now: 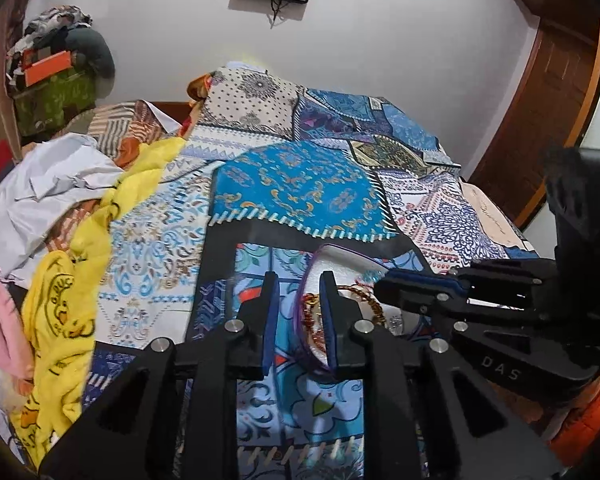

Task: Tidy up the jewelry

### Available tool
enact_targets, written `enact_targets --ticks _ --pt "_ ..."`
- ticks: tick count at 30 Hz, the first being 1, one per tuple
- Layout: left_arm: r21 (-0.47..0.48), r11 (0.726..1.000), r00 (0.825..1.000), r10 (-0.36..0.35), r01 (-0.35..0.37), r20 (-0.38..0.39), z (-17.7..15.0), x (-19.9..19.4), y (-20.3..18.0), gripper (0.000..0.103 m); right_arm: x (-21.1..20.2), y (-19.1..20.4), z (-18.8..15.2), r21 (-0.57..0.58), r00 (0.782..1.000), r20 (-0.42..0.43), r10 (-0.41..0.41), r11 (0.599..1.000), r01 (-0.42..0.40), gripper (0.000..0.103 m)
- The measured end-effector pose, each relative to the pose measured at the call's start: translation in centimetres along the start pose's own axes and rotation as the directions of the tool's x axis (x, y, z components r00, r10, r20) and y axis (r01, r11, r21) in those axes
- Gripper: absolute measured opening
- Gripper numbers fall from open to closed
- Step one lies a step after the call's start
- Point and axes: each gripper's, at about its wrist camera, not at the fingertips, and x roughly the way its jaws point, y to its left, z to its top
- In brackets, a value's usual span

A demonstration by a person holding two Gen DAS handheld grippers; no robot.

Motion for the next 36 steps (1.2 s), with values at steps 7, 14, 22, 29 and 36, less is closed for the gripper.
enact_targets --ticks 7,14,22,29,36 --pt "0.015 0.999 0.999 0.052 -0.053 0.011 -0.4 -1.3 0.3 0.019 -0.4 0.3 -0.5 -0.004 0.999 -0.012 -0.042 0.999 0.042 0.031" --pt "0.044 0.996 0.996 0.075 -0.077 0.046 0.0 -3.3 -1.0 0.019 -3.0 0.4 -0.1 0.009 0.996 0.051 -0.077 0.997 0.076 0.039" --pt "0.099 0.991 0.98 0.074 -0.094 0.187 1.8 -9.1 -4.3 0.019 -10.1 1.3 0.5 0.008 0.973 0.211 -0.096 0.995 0.096 0.039" --pt "0.15 0.983 0.914 0.039 -0.108 0.404 2.8 -17.9 -8.5 0.029 -20.2 3.2 -0.1 0.021 0.879 0.465 -0.103 0.994 0.106 0.039" --pt "0.159 0.973 0.806 0.04 -0.165 0.591 1.5 -25.2 -12.0 0.061 -27.0 5.2 -2.4 0.059 0.756 0.641 -0.133 0.991 0.124 0.046"
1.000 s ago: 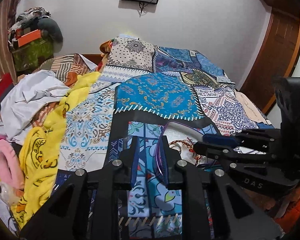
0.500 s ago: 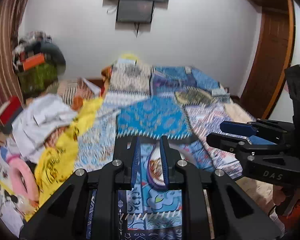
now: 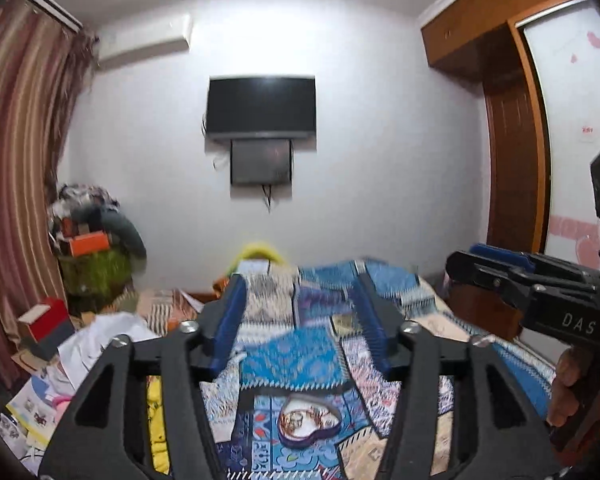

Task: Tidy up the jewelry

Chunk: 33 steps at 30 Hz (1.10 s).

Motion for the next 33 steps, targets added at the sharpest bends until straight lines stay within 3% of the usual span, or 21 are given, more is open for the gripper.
enact_targets --ticks 2,3,6,7,11,12,33 --pt "-0.009 1.0 0.999 0.014 -0.014 0.034 0.4 -1.4 -0.2 0.07 -0.9 0.2 0.1 -0.003 0.999 0.032 -0.028 1.0 0.028 0.047" --pt "-0.015 1.0 0.998 0.023 -0.022 0.051 0.6 -2.1 -0.3 0.076 -1.4 0.4 0.1 -0.004 0.998 0.046 -0.041 0.999 0.041 0.052" --pt "-0.028 0.998 0.995 0.053 -0.051 0.088 0.7 -3.5 -0.3 0.095 -2.4 0.7 0.0 0.004 0.994 0.08 -0.069 0.998 0.069 0.083" --pt "-0.032 0.998 0.994 0.059 -0.056 0.097 0.7 -3.9 -0.3 0.099 -2.7 0.8 0.0 0.009 0.992 0.098 -0.084 0.996 0.084 0.087" --pt "-0.037 0.998 0.993 0.06 -0.057 0.097 0.5 -4.7 0.0 0.101 -3.1 1.2 -0.1 0.006 0.984 0.126 -0.129 0.992 0.129 0.095" --pt "-0.038 0.998 0.994 0.06 -0.056 0.095 0.5 -4.8 -0.2 0.101 -3.2 1.3 -0.1 0.009 0.982 0.13 -0.138 0.99 0.138 0.102" --pt "-0.039 0.998 0.995 0.059 -0.056 0.08 -0.1 -4.7 -0.9 0.102 -4.4 0.9 -1.3 0.026 0.984 0.103 -0.147 0.989 0.145 0.103"
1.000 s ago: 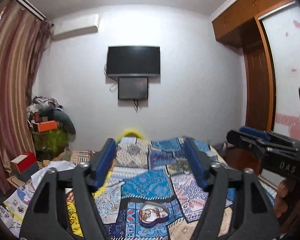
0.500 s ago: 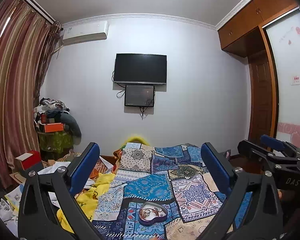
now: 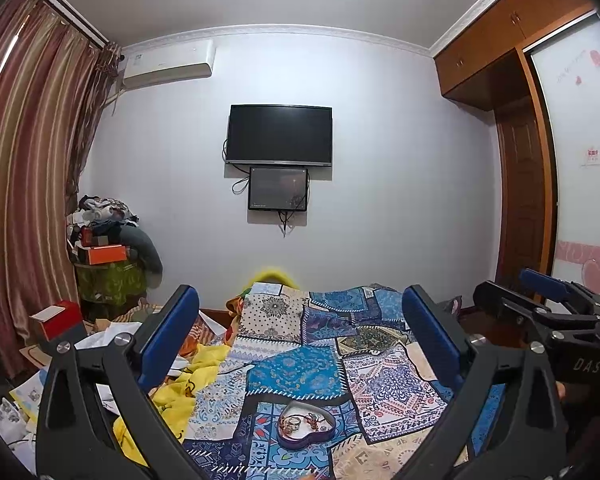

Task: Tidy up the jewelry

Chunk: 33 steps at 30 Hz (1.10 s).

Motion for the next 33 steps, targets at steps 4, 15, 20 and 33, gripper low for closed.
enact_targets --ticks 4,15,20,33 --pt "0.0 1.0 1.0 -0.003 0.003 -0.009 -0.2 0.3 -0.1 0.103 -0.1 -0.1 -0.1 -0.001 1.0 -0.003 -0.001 1.0 0.001 0.103" --pt "0.0 1.0 1.0 -0.007 0.007 -0.023 -0.5 0.7 -0.2 0.103 0.2 -0.2 -0.2 0.009 1.0 -0.02 0.005 1.0 -0.005 0.103" --pt "-0.006 1.0 1.0 -0.007 0.007 -0.024 -0.6 0.8 -0.2 0.103 0.2 -0.2 -0.2 0.011 1.0 -0.025 0.006 1.0 -0.006 0.103" --pt "-0.011 1.0 1.0 0.006 -0.006 -0.029 -0.9 1.2 0.0 0.103 0.4 -0.2 -0.3 0.016 0.999 -0.031 0.007 1.0 -0.006 0.103"
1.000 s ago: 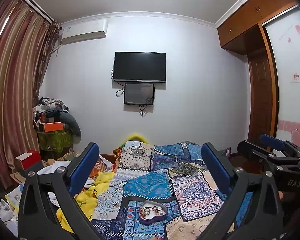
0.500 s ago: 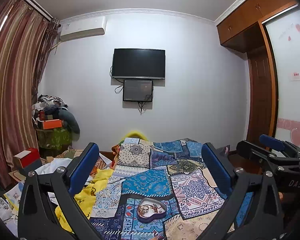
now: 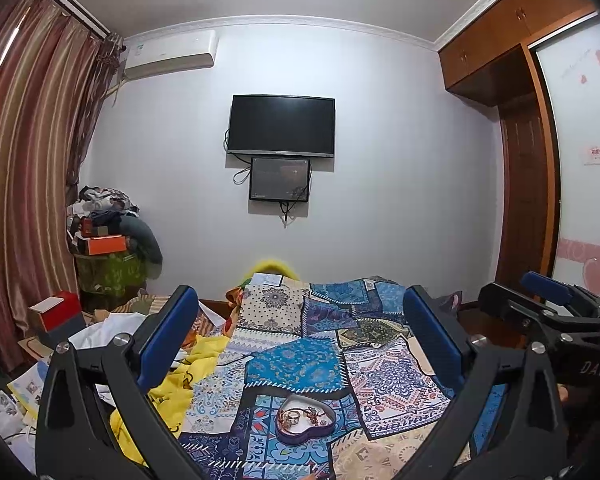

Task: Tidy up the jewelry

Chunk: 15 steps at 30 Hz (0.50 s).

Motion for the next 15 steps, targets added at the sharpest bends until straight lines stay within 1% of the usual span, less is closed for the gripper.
enact_targets --ticks 15 --pt "0.0 1.0 1.0 0.001 -0.001 -0.003 -0.12 0.14 0.06 0.103 0.16 -0.17 -0.07 0.007 1.0 -0.004 -0.001 1.0 0.001 0.103"
